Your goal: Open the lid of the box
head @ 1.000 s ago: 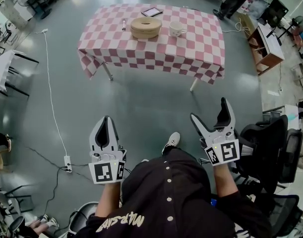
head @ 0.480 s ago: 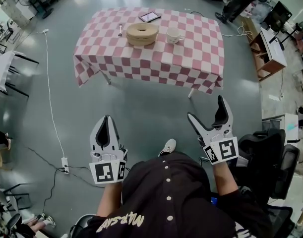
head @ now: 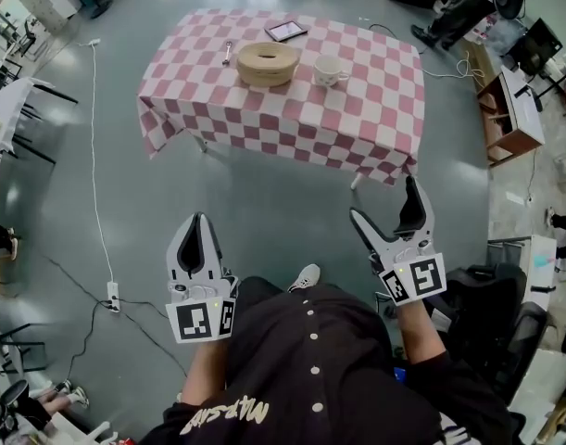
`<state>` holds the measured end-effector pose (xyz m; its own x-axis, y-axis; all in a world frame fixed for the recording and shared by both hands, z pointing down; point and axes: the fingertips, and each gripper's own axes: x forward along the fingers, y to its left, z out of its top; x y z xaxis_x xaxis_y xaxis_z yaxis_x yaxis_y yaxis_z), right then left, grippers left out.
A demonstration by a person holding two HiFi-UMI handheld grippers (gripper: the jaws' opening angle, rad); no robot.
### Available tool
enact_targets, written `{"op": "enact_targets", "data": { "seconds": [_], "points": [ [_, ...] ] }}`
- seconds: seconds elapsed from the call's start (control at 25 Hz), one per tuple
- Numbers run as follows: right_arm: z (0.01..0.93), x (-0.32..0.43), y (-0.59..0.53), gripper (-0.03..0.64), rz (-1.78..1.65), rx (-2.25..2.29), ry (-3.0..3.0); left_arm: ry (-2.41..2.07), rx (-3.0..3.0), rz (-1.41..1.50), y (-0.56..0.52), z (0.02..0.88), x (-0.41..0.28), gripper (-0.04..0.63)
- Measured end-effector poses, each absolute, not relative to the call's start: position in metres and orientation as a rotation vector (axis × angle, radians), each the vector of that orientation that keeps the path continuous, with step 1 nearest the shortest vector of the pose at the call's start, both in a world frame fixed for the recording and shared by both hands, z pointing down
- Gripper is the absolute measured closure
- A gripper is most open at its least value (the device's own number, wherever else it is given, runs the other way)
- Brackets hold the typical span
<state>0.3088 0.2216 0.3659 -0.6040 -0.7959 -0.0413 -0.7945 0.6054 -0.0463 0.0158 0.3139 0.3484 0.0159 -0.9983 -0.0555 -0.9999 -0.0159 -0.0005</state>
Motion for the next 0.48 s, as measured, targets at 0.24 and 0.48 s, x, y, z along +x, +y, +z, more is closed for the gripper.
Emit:
{"op": "enact_targets", "data": {
  "seconds": [0.24,0.48],
  "points": [
    [0.368,0.313,0.205,0.106,-0.051,-1.378,2.756,2.198,-2.201,0.029,0.305,0.352,0.020,0.598],
    [0.373,0.317,0.191,0.106,-0.069,-1.407,2.744,2.187,-2.222,0.033,0.284,0.355,0.021,0.598]
  ]
}}
